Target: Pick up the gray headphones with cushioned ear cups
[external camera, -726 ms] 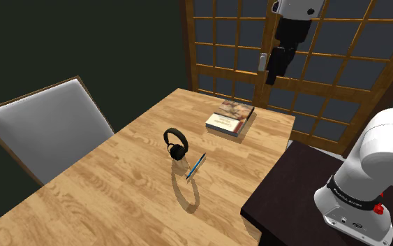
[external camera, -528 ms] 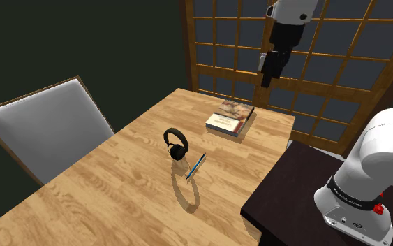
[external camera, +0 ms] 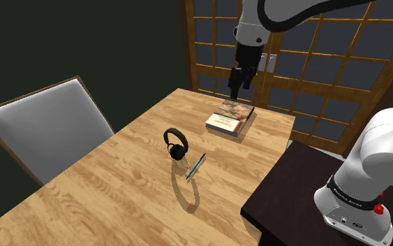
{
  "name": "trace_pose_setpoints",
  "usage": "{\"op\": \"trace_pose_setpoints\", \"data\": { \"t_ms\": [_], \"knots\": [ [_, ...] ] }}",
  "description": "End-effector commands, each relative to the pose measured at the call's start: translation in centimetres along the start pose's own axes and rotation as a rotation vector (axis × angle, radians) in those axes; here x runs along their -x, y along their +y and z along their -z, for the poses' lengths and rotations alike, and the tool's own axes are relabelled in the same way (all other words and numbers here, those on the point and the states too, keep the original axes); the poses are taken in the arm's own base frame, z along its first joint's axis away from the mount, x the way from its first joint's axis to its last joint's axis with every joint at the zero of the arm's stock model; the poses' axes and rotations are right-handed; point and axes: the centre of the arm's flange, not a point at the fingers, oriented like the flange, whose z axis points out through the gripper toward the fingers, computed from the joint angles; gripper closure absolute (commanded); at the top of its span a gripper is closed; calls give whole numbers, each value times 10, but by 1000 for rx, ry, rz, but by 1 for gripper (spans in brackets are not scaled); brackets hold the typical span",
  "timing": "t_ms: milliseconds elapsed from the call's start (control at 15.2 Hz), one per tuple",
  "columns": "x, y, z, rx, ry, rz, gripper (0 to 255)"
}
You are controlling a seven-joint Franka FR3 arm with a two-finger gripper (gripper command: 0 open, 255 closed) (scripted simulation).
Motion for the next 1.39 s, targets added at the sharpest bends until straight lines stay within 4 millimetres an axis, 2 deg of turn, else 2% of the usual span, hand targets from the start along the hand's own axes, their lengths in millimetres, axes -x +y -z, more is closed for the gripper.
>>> {"op": "trace_pose_setpoints", "data": {
  "t_ms": [0, 1320],
  "knots": [
    [-17, -6, -20, 1, 1, 6, 0],
    [-213, -77, -183, 18, 8, 70, 0]
  ]
}}
